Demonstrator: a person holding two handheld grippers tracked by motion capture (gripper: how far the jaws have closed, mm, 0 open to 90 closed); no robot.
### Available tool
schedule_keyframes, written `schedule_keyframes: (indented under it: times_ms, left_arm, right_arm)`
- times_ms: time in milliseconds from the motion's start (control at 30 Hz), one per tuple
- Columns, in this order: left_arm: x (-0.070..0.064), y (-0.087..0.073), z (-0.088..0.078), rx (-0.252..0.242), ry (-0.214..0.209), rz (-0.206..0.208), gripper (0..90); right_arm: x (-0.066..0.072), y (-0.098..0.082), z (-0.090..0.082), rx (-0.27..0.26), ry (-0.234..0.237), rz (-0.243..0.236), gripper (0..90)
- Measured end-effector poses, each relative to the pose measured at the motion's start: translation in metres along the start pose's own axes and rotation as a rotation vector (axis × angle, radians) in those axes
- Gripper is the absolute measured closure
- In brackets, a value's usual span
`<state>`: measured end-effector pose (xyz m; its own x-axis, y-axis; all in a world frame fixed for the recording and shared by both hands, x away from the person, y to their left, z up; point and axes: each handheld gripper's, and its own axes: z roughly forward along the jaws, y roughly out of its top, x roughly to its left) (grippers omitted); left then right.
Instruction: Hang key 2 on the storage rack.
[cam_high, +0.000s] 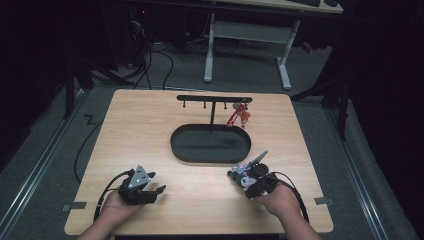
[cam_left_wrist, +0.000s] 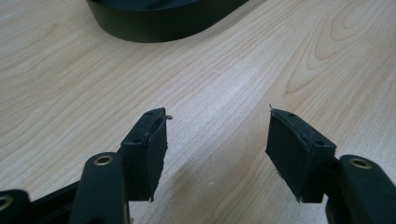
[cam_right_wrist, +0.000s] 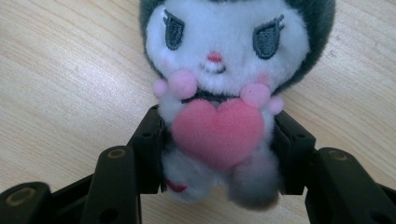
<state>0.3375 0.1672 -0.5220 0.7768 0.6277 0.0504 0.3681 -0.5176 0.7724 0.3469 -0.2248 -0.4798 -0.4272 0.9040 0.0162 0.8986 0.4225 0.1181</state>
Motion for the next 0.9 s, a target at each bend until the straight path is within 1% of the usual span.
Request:
schedule_keyframes:
  times_ms: [133,200,233,367,500,567,633,767,900]
  left_arm:
    - [-0.002,-0.001,0.001,0.006,-0.001,0.011,38.4]
    - [-0.001,-0.001,0.002,0.013,0.0,0.01,38.4]
    - [0.0,-0.001,0.002,0.01,0.0,0.005,38.4]
    - [0.001,-0.001,0.002,0.004,-0.001,0.002,37.8]
    - [0.001,0.0,0.0,-0.009,-0.002,0.001,37.3]
    - [0.001,0.0,0.0,-0.01,0.004,0.006,37.2]
    - [0.001,0.0,0.0,-0.004,0.006,0.014,36.7]
    - [0.002,0.0,-0.001,-0.004,0.014,0.007,35.3]
    - [0.004,0.0,-0.004,-0.025,0.025,-0.006,33.1]
  right_arm:
    - [0.0,0.001,-0.005,0.006,0.006,-0.028,47.7]
    - [-0.001,0.001,-0.011,-0.004,0.009,-0.04,47.7]
    - [-0.001,0.001,-0.015,-0.017,0.009,-0.044,47.7]
    - [-0.001,0.002,-0.032,-0.055,0.019,-0.042,47.7]
    - [-0.001,0.004,-0.044,-0.068,0.031,-0.041,47.5]
    - [-0.001,0.006,-0.05,-0.087,0.053,-0.051,47.5]
    - [0.001,0.009,-0.054,-0.094,0.047,-0.061,47.5]
    - [0.003,0.016,-0.063,-0.107,0.048,-0.073,47.6]
    - [0.003,0.025,-0.075,-0.12,0.047,-0.068,47.6]
